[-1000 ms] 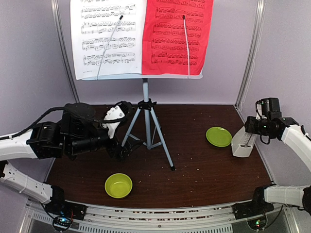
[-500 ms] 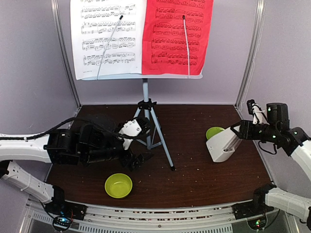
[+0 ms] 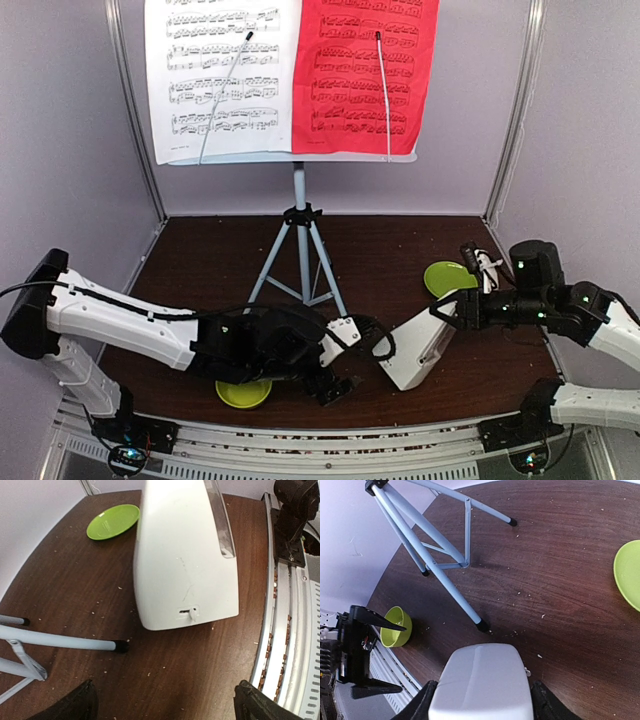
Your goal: Set up the instrument practice props
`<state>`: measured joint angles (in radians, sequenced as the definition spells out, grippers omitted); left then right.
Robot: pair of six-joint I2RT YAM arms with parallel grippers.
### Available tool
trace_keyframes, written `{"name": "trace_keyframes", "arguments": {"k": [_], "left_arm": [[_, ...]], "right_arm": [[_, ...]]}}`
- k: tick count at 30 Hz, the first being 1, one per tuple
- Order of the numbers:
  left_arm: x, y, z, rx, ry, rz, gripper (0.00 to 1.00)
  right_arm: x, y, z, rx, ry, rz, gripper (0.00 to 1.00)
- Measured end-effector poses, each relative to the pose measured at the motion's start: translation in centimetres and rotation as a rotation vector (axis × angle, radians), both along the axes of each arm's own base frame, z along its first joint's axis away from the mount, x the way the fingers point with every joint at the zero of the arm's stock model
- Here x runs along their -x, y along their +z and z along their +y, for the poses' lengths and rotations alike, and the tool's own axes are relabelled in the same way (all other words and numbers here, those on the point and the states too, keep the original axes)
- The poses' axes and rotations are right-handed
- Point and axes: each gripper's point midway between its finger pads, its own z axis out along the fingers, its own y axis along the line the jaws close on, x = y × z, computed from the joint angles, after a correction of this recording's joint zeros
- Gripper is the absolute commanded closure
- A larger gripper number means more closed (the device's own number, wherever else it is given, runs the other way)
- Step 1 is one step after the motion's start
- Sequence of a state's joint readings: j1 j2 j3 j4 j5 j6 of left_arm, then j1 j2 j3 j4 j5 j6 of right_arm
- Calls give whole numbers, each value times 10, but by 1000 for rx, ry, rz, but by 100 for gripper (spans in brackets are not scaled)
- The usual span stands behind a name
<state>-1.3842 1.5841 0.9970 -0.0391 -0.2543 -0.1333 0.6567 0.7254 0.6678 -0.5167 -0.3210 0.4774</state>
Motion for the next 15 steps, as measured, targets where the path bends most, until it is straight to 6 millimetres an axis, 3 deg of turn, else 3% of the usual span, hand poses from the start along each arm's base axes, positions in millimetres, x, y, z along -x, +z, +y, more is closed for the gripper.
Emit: {"name": "trace_keyframes", "arguments": {"k": [4,15], "left_arm": [[6,-21,-18,-17,-19,39,2],[10,-32,-30,21,-23,86,11]], "right_arm": [[5,-1,18,-7,36,1,100],[18,-6,44,1,116,6,100]]}}
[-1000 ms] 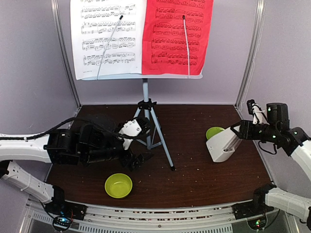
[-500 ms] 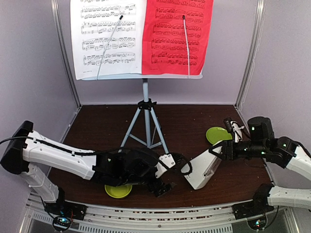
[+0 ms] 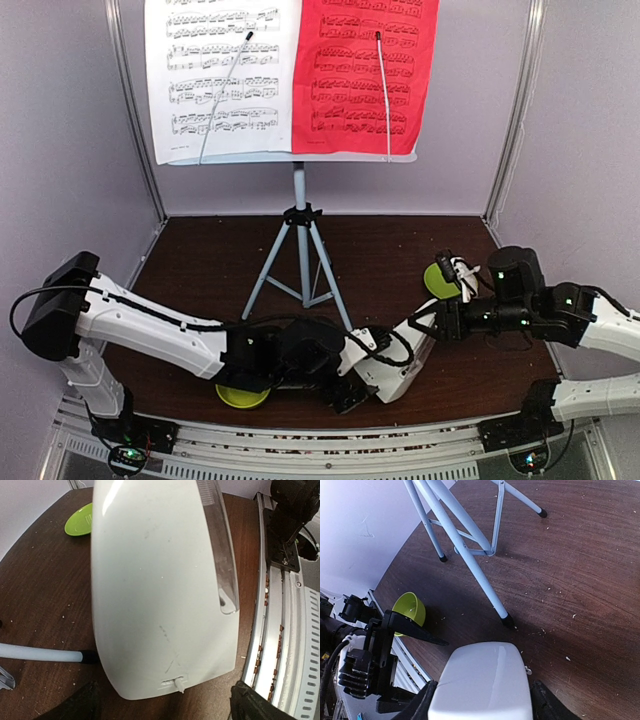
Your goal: Set up the instrument practice props
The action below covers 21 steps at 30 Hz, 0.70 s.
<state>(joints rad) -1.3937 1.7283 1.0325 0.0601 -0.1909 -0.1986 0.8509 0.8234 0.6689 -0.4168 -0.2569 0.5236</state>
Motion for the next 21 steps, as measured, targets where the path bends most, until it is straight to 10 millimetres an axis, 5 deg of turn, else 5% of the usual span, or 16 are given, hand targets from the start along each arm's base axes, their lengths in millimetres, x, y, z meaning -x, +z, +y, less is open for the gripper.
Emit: {"name": "trace_keyframes", "arguments": {"k": [15,18,21], "left_arm": [[-10,0,-1,27,-1,50,61],[-11,-1,0,22,-7,52,60],[-12,-4,3,15,-11,50,47]], "right_arm": [[6,10,9,-21,67,-16,100],[6,9,9,-18,66,-15,100],[5,7,10,-14,66,-8,100]]}}
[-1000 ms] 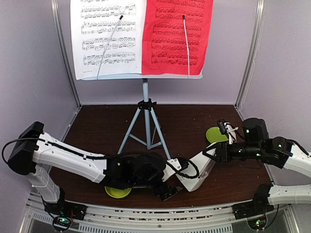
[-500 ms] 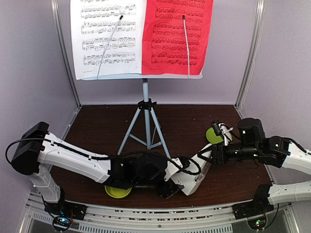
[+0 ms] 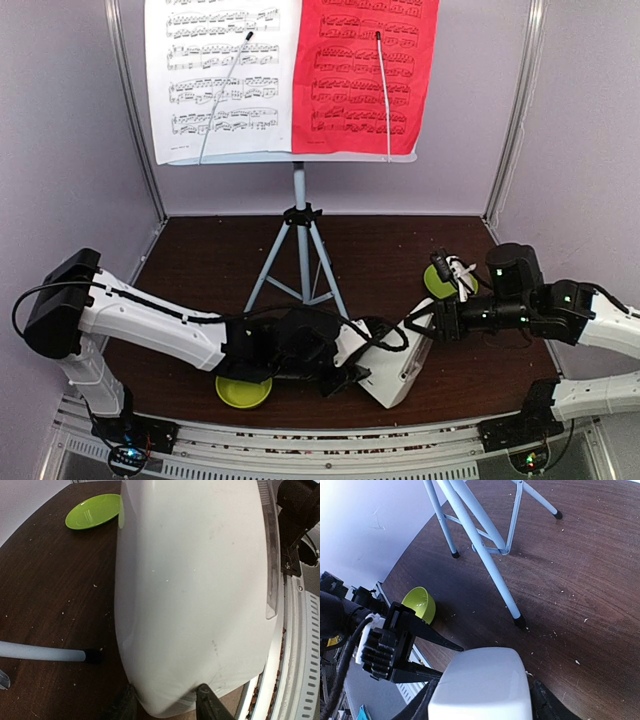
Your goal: Set up the instrument practice props
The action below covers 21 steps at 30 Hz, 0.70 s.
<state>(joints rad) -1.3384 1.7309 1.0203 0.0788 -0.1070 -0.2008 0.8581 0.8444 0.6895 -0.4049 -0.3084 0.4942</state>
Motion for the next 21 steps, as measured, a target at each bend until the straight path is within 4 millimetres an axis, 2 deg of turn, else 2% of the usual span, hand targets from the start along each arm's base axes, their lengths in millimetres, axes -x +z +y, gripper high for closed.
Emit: {"name": "trace_keyframes", "arguments": {"k": [3,6,9,14,17,21], "left_arm": [[-1,-4,8,-14,5,-7,34],[-5,-3,21,-17,28,-15,27],[-7,4,36,-5,57,-29,25],[-13,29,58,56,123,-62,22],[-18,43,75,106,183,-81,20],[-27,55,97,141,270,-110,20]], "right_arm": [[-3,1,3,3,-4,1,100],[-8,4,5,16,-29,-9,100],[-15,8,9,26,-69,-30,100],[-20,8,24,66,-103,-52,100],[-22,6,38,104,-115,-70,99],[-21,7,66,160,-128,-107,97]]}}
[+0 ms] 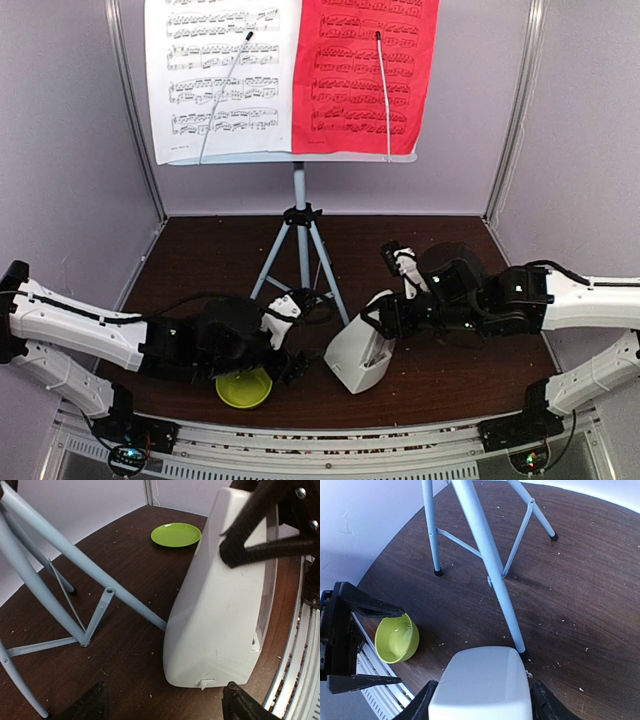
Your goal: Set up the instrument practice props
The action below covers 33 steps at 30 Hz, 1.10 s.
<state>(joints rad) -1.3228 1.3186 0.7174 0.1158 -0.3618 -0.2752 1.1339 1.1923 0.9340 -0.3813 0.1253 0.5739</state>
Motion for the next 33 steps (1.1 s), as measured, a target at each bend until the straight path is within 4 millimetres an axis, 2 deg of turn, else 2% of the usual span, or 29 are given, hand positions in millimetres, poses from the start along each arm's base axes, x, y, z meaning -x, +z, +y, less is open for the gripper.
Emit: {"name": "trace_keyframes", "arguments": {"k": [5,9,16,17,20,22,24,27,33], "left_arm": [[-11,10,18,19,94,-27,20],[-16,13,27,20,140,-36,19],[-18,12,36,5,169,-38,19],[-18,12,37,1,172,-37,19],[-18,10,41,-1,181,-34,18],[-18,10,44,-2,187,-30,15],[-17,11,46,-3,190,-27,13],[-17,11,49,-9,190,-24,12],[-9,12,43,-13,128,-9,5]], "right_arm": [[0,-4,33,67,-32,-33,85],[1,-8,51,130,-56,-66,78],[2,-14,70,157,-75,-66,67],[1,-17,72,163,-80,-62,63],[-1,-23,79,173,-94,-50,37],[-2,-27,82,174,-100,-42,26],[-1,-26,84,159,-111,-35,20],[-1,-14,92,108,-110,-38,9],[-1,-2,98,56,-111,-34,0]]}}
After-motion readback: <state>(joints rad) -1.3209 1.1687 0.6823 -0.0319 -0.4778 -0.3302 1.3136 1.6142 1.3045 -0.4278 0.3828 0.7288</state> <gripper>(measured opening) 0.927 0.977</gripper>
